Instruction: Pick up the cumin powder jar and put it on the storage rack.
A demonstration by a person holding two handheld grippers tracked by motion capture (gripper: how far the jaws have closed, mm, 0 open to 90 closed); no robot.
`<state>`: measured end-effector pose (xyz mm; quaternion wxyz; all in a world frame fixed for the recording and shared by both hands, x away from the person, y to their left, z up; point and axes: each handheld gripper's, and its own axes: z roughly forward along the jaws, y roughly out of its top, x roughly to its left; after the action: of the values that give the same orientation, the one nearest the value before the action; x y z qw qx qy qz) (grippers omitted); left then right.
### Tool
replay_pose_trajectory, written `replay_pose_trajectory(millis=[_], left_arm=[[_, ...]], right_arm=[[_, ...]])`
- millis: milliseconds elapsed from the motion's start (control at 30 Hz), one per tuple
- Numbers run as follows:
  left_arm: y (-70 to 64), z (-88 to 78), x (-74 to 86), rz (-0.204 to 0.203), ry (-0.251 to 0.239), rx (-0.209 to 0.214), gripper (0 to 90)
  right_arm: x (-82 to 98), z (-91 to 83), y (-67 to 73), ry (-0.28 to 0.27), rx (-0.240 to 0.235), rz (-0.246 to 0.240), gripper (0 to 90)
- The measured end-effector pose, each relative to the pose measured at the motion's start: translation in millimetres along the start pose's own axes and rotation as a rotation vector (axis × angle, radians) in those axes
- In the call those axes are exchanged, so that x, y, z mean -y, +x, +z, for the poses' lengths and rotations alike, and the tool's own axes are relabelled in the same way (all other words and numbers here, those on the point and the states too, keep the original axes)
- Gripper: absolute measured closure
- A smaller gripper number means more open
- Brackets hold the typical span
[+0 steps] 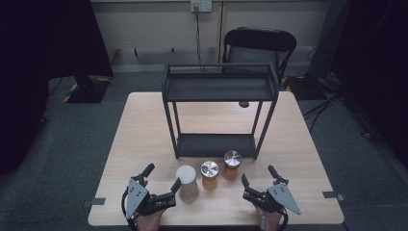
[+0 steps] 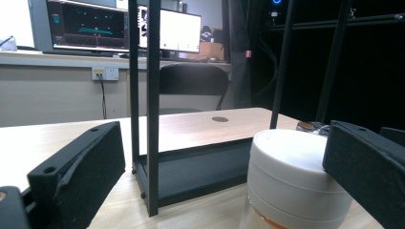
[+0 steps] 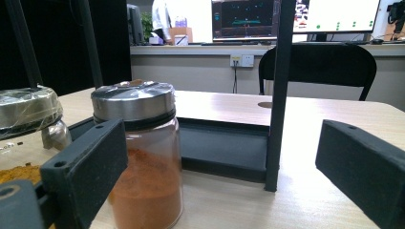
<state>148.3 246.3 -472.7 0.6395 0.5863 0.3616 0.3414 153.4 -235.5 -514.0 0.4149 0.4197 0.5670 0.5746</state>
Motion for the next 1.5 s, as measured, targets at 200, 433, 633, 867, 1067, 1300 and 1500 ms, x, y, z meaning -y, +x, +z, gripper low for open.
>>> replay_pose_trajectory(millis=[200, 433, 633, 867, 1067, 1300, 1500], left_arm=[[-2.0, 1.9, -2.4, 0.013, 0.006, 0.022, 0.1], [-5.0, 5.5, -6.9, 0.029, 0.017, 0.047, 0.4], [-7.5, 7.7, -8.8, 0.044, 0.027, 0.062, 1.2], [-9.9, 11.1, -10.8, 0.054, 0.035, 0.087, 1.5], [-9.2, 14.3, -12.7, 0.059, 0.046, 0.118, 4.2], [-14.2, 18.2, -10.4, 0.061, 0.051, 0.134, 5.7], [-18.3, 22.4, -7.7, 0.057, 0.061, 0.148, 8.6]], right_arm=[[0.0, 0.0, -0.1, 0.0, 0.0, 0.001, 2.8], [0.2, -0.2, -0.2, -0.001, 0.0, 0.002, 2.8], [0.1, -0.1, -0.3, -0.001, 0.0, 0.003, 2.8], [0.2, -0.2, -0.5, -0.001, 0.0, 0.004, 2.8], [0.2, -0.2, -0.9, -0.001, -0.001, 0.006, 2.8], [0.1, -0.1, -1.0, 0.0, -0.001, 0.006, 2.8], [0.2, -0.2, -1.0, -0.001, -0.001, 0.008, 2.8]])
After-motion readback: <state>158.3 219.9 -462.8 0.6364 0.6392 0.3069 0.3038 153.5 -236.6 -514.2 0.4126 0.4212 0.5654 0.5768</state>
